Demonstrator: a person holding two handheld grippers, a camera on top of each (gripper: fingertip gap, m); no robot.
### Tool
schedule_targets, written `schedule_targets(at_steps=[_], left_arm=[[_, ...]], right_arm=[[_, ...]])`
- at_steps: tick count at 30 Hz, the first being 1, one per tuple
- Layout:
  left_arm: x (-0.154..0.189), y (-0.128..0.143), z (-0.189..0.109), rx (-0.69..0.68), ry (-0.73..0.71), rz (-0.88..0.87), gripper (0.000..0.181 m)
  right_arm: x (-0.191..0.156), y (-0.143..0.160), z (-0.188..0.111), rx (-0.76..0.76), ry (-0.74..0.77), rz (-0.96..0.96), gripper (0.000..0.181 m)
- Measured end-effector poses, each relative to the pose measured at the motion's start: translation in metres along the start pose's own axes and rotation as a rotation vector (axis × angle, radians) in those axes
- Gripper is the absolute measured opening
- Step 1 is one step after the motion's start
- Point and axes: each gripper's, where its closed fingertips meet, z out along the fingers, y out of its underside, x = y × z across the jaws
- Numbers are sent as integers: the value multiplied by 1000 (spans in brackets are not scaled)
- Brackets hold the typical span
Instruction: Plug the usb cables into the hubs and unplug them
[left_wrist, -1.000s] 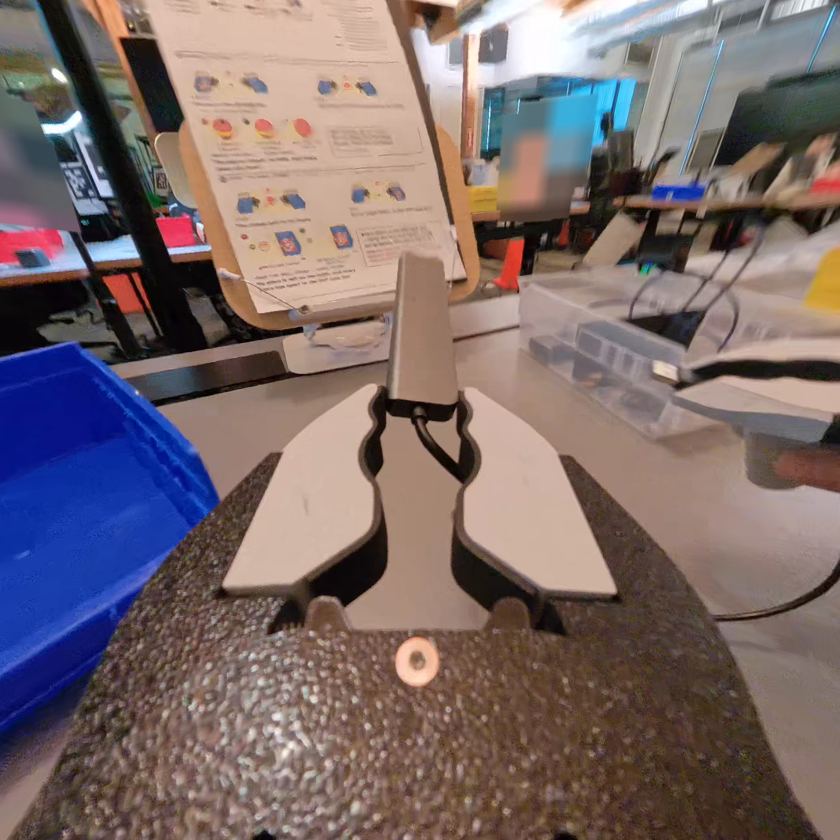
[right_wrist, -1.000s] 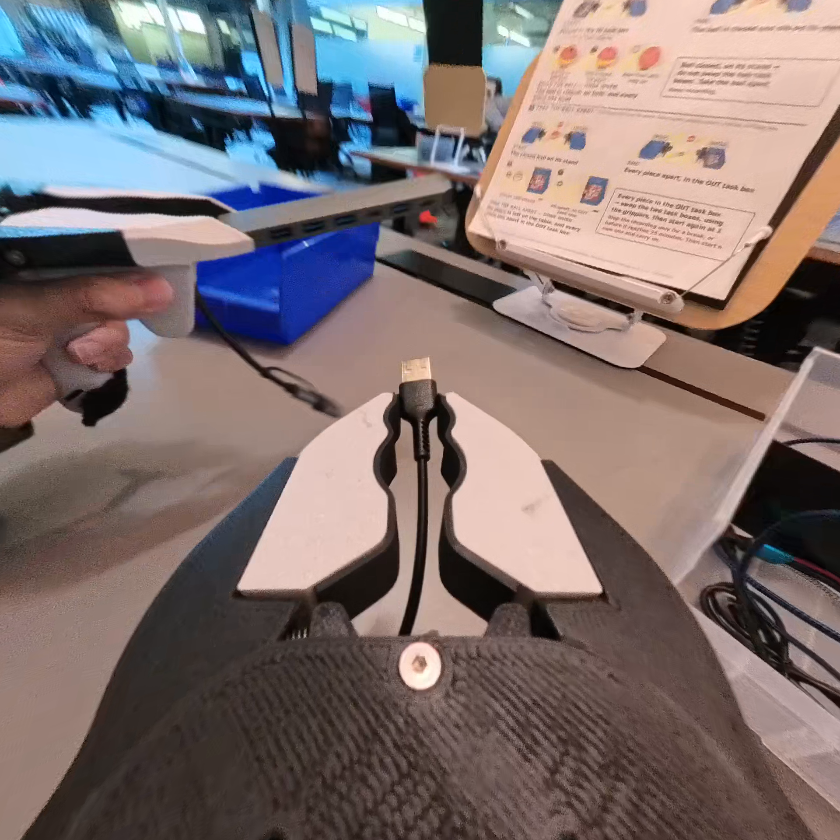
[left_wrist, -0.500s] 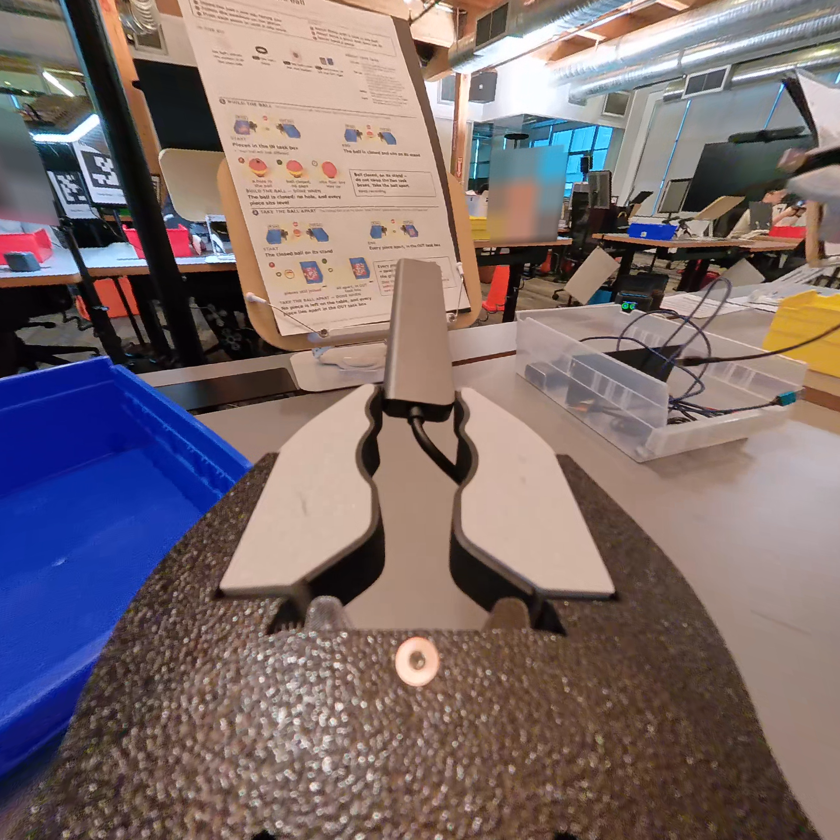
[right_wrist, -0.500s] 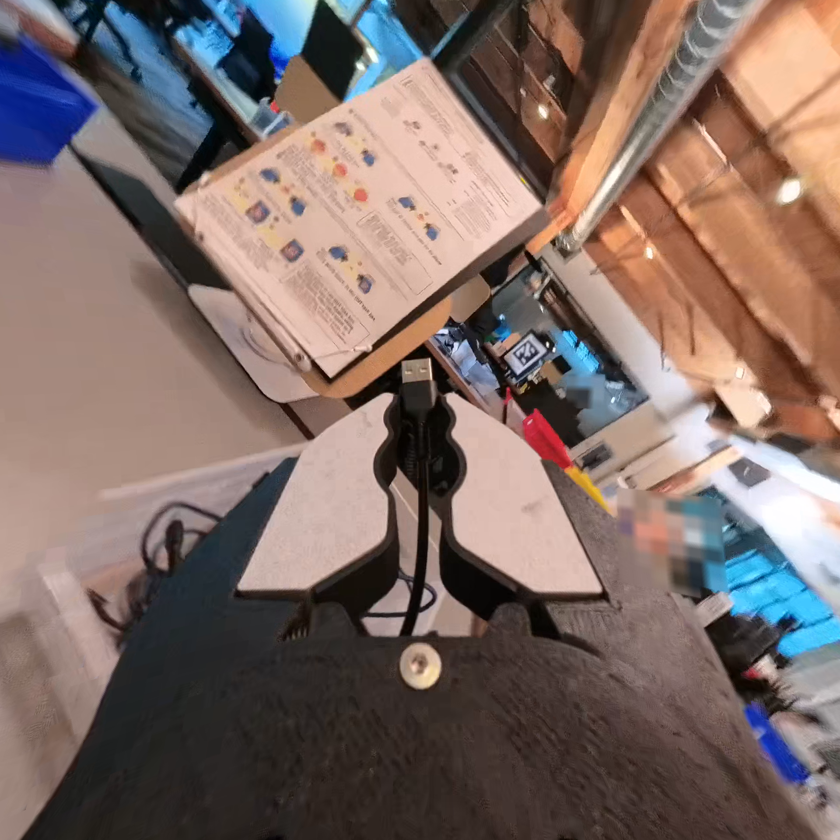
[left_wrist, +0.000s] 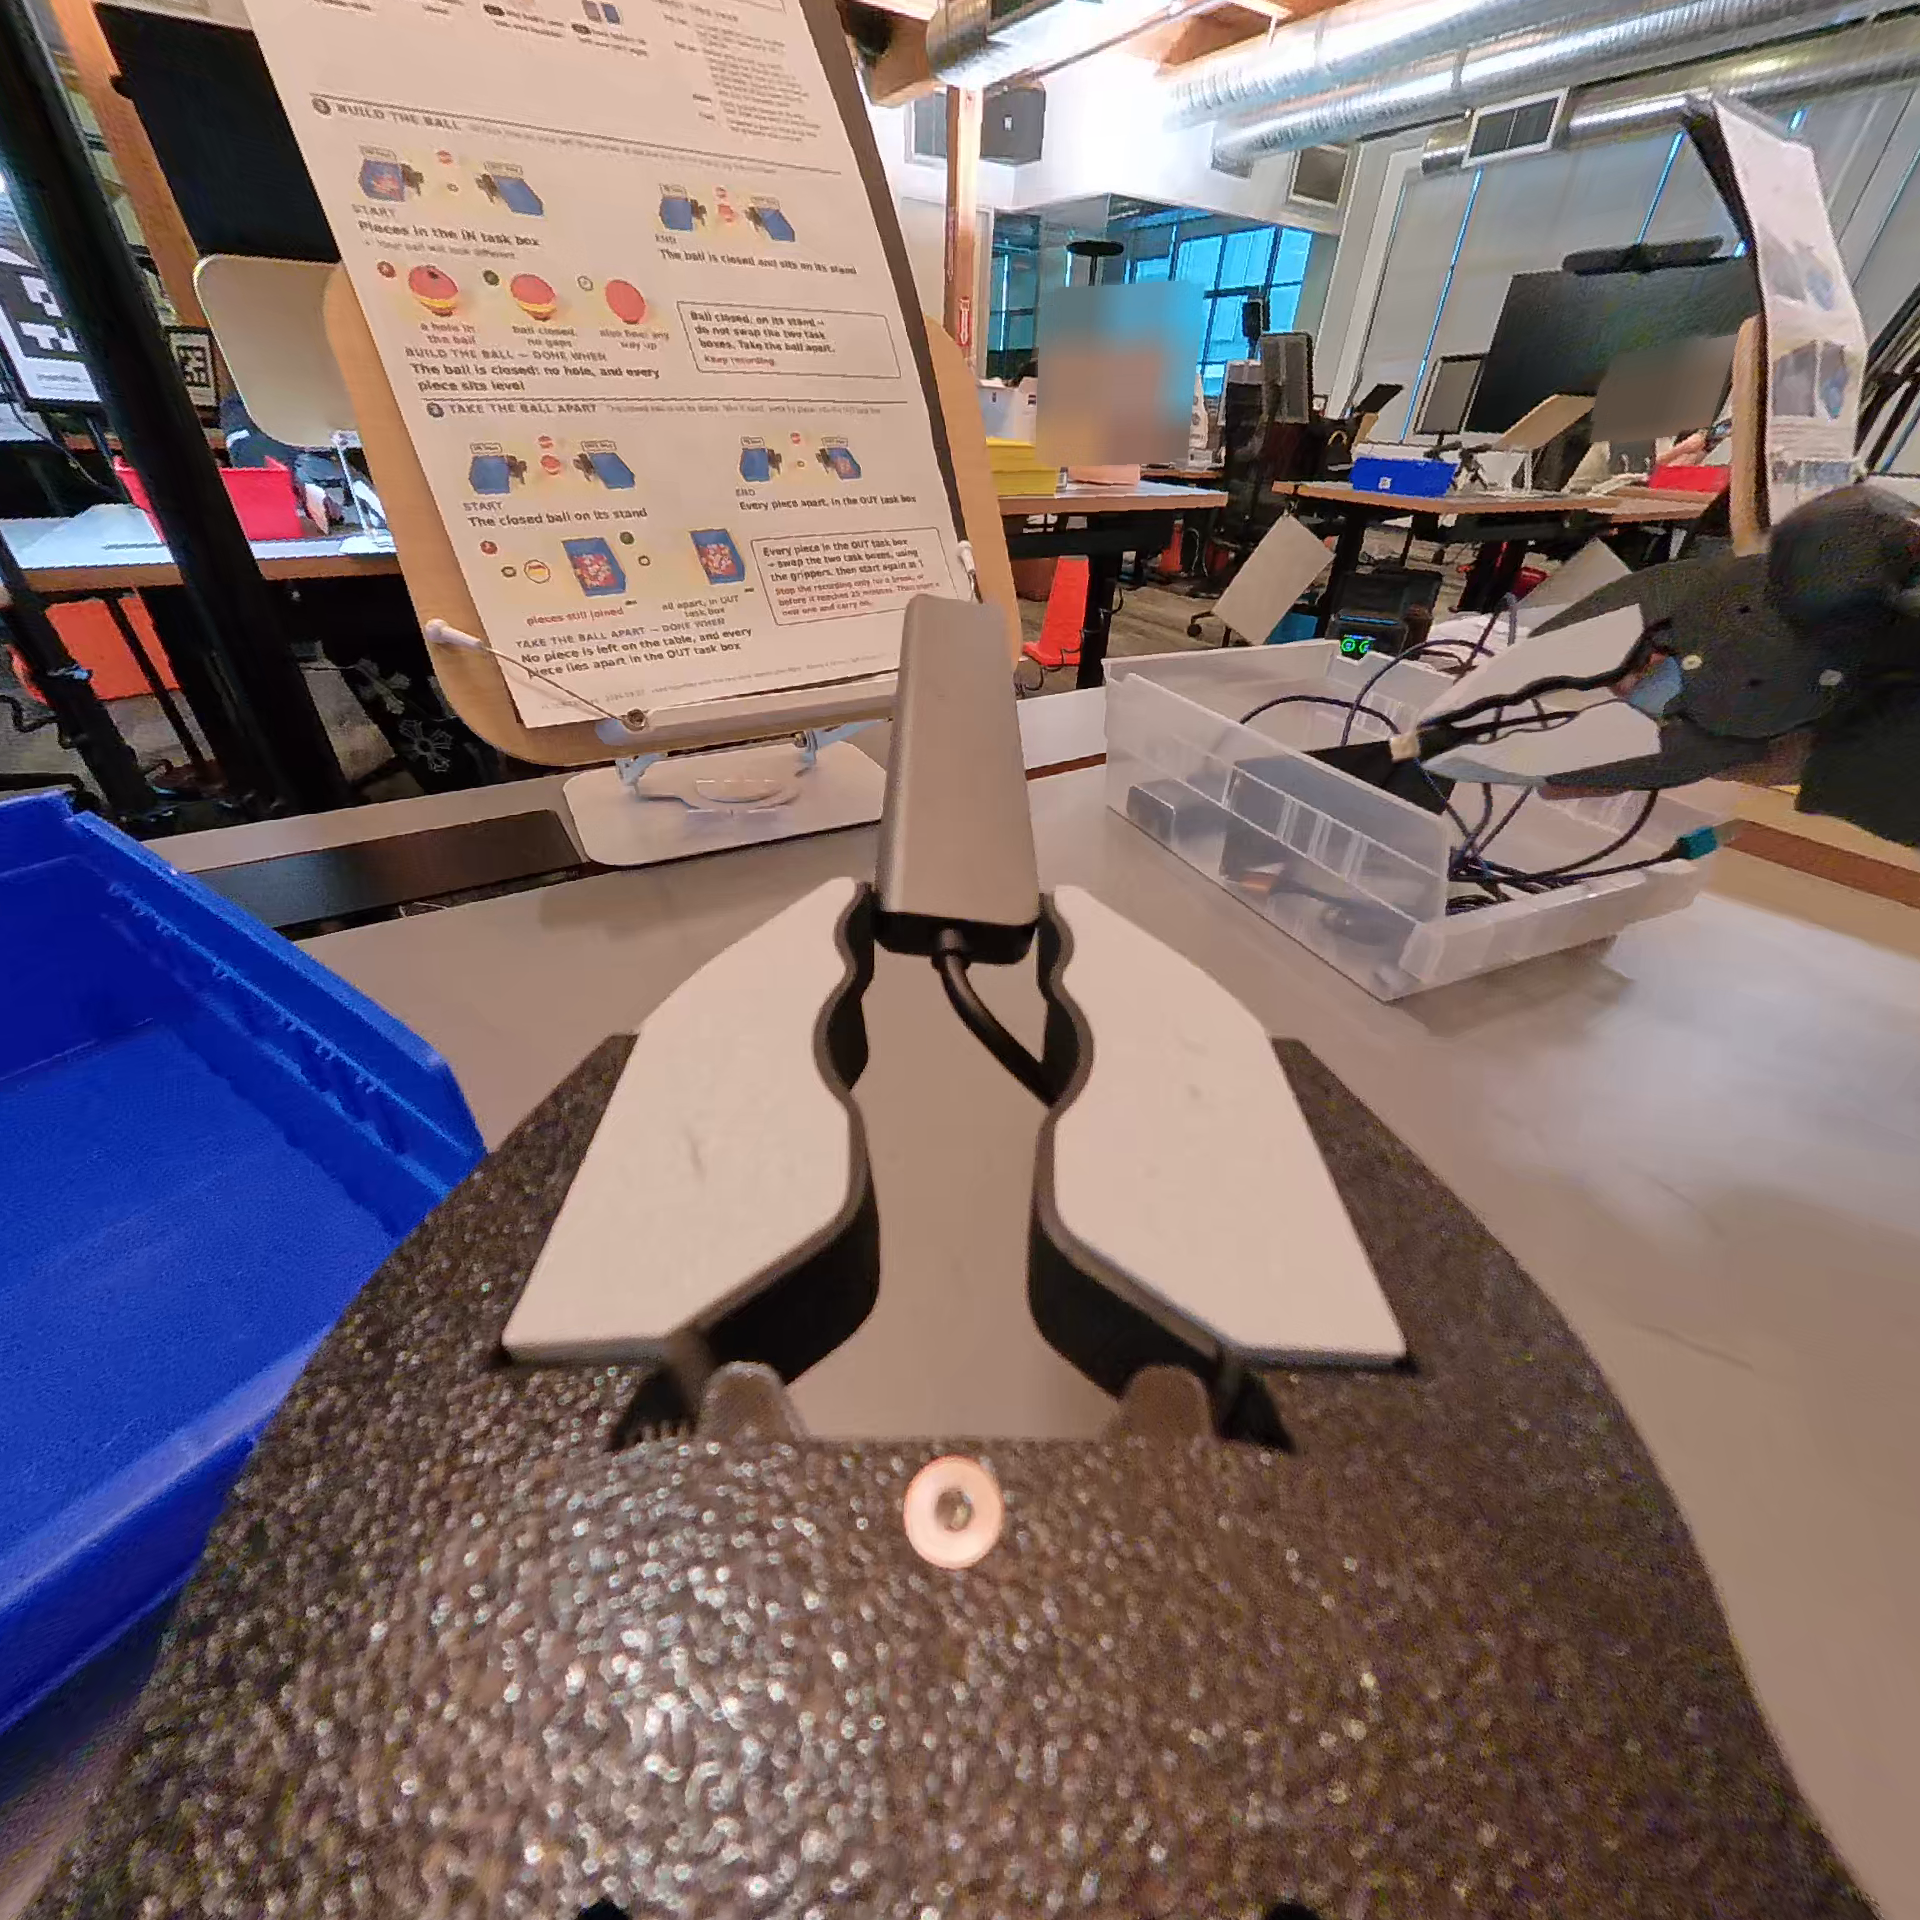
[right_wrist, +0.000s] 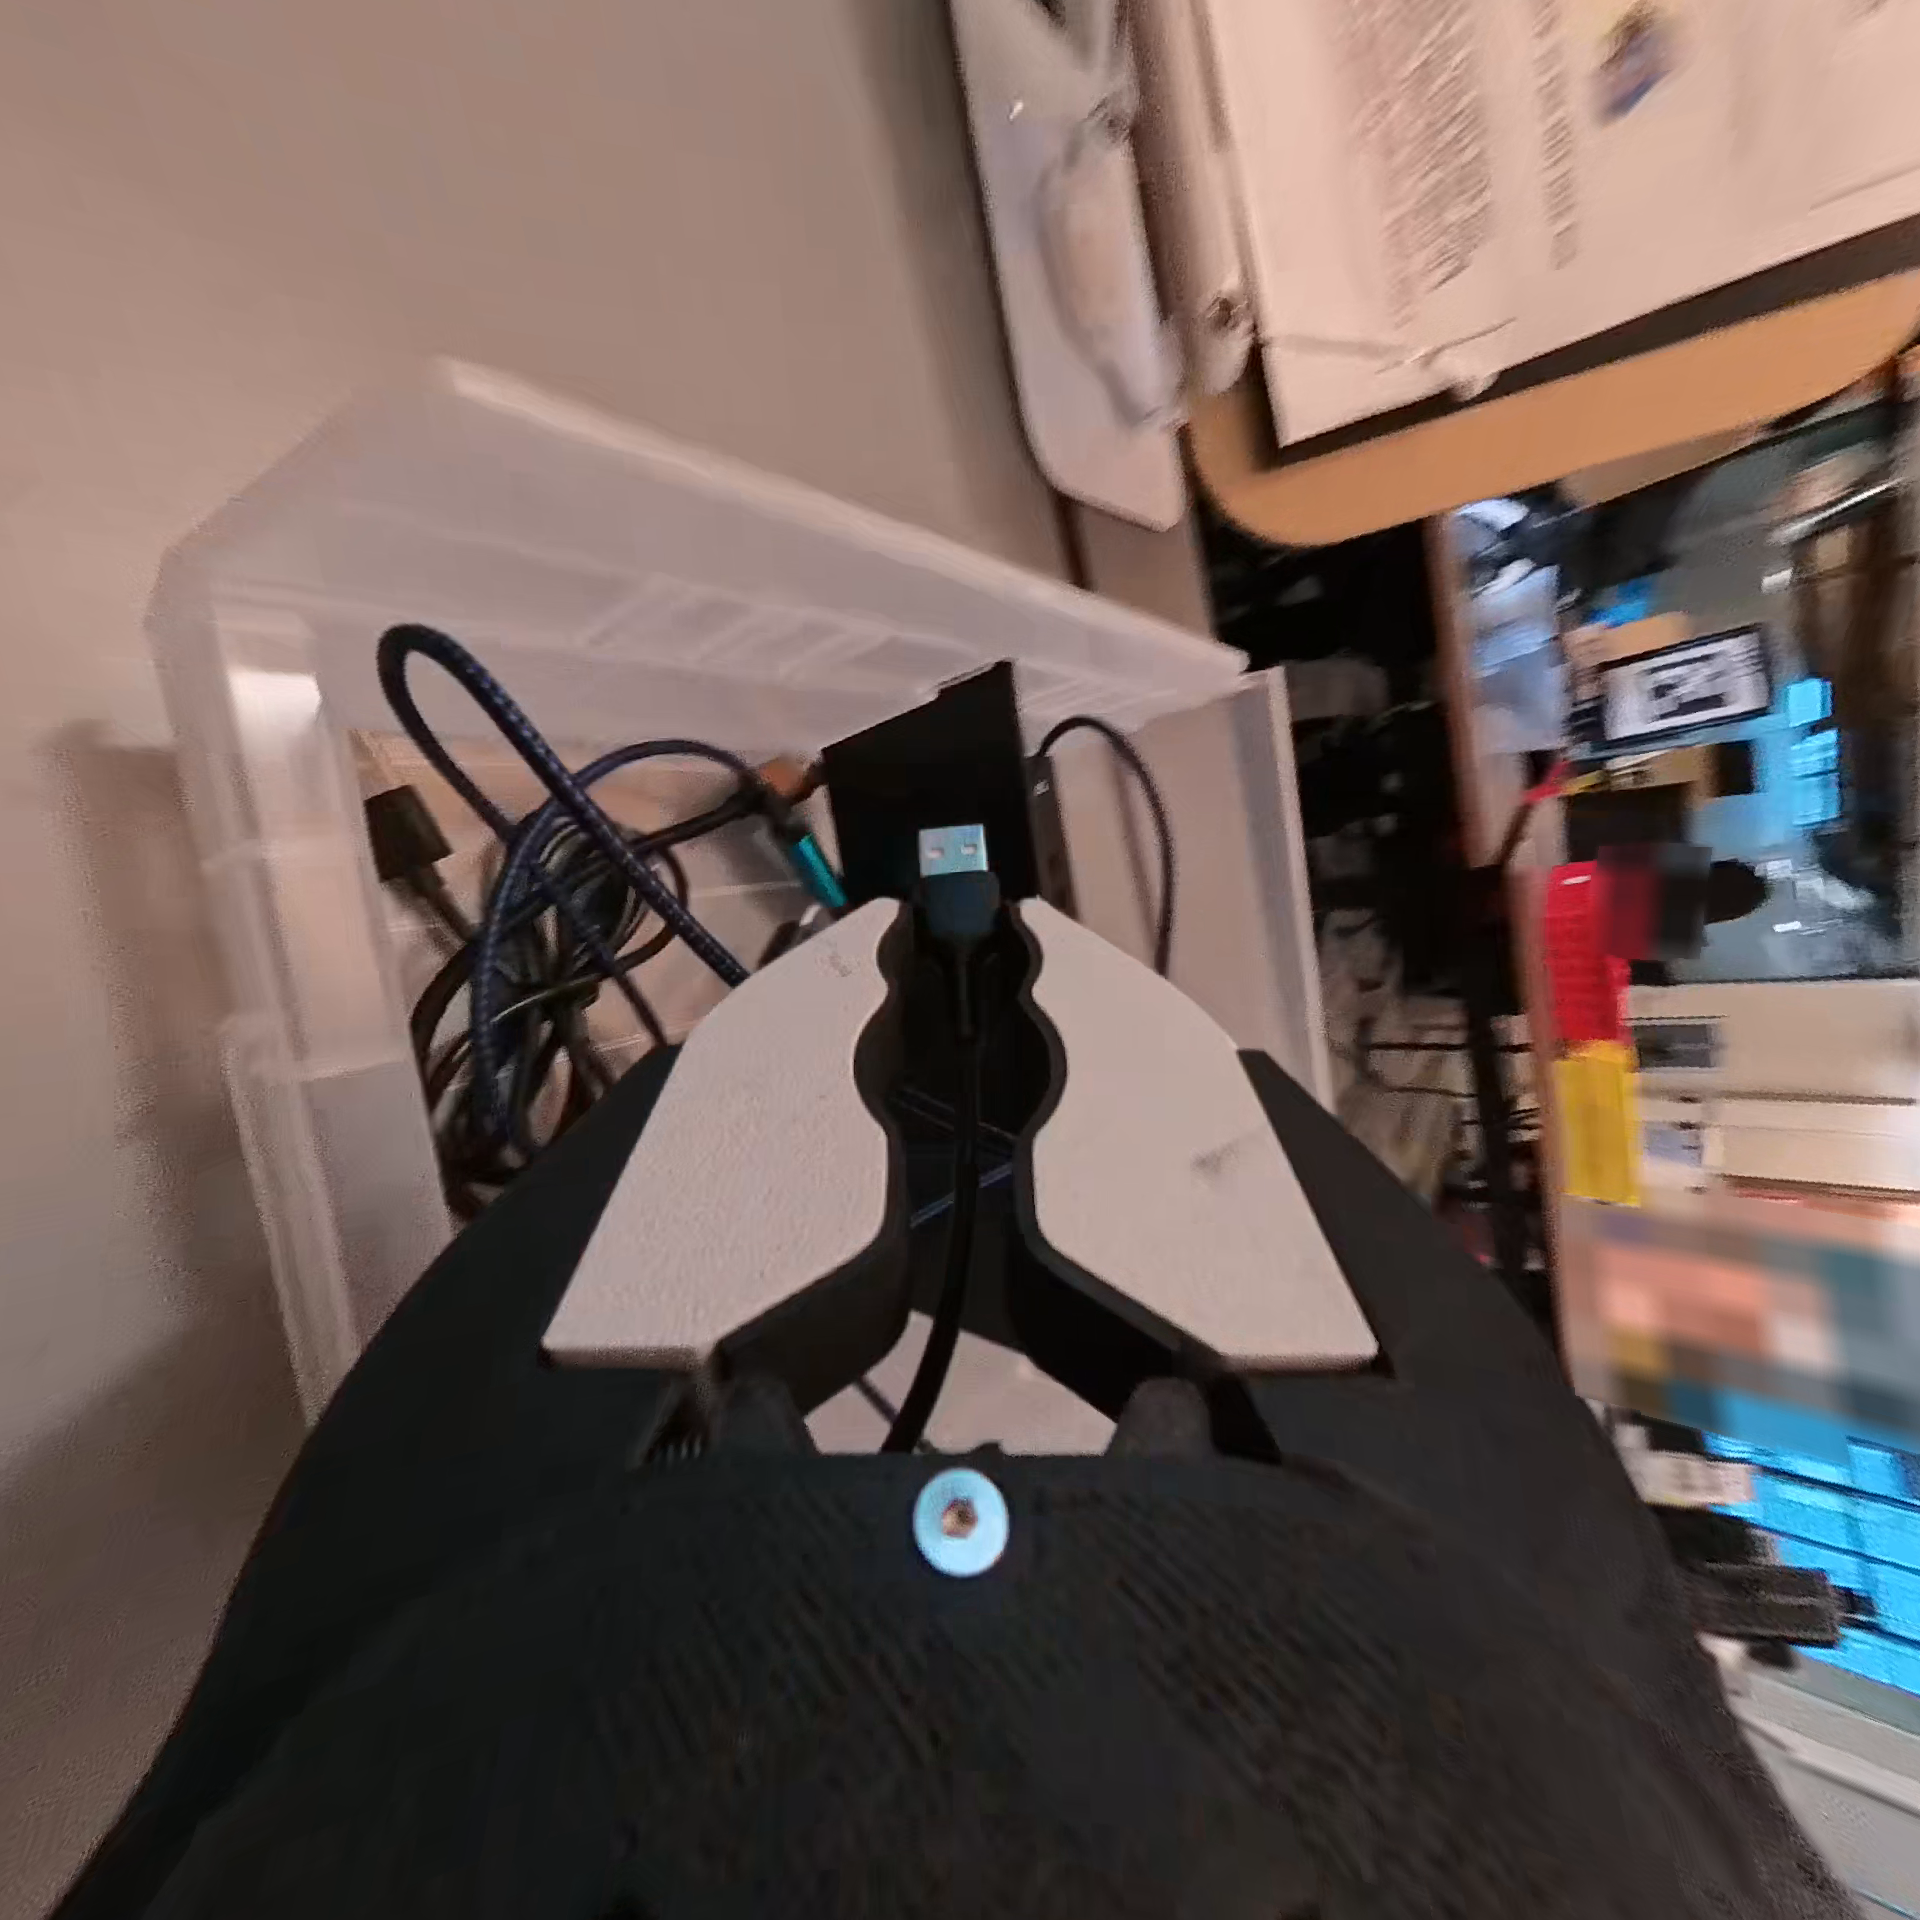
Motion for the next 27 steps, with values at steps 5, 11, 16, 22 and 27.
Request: schedule_targets(at_steps=[5, 11, 16, 22, 27], left_arm=[[1, 5, 2, -22, 17, -14, 28], [3, 7, 3, -33, 34, -15, 28], [5, 9, 4, -44, 43, -16, 28], [21, 9, 6, -38, 139, -42, 28], [53, 10, 4, -32, 348, -31, 28]], right_arm=[[3, 10, 0, -56, -116, 92, 23], [30, -3, -16, -55, -184, 190, 64], [63, -47, -42, 110, -136, 337, 71], [8, -172, -80, 501, -318, 596, 73], [-60, -235, -72, 649, -296, 486, 78]])
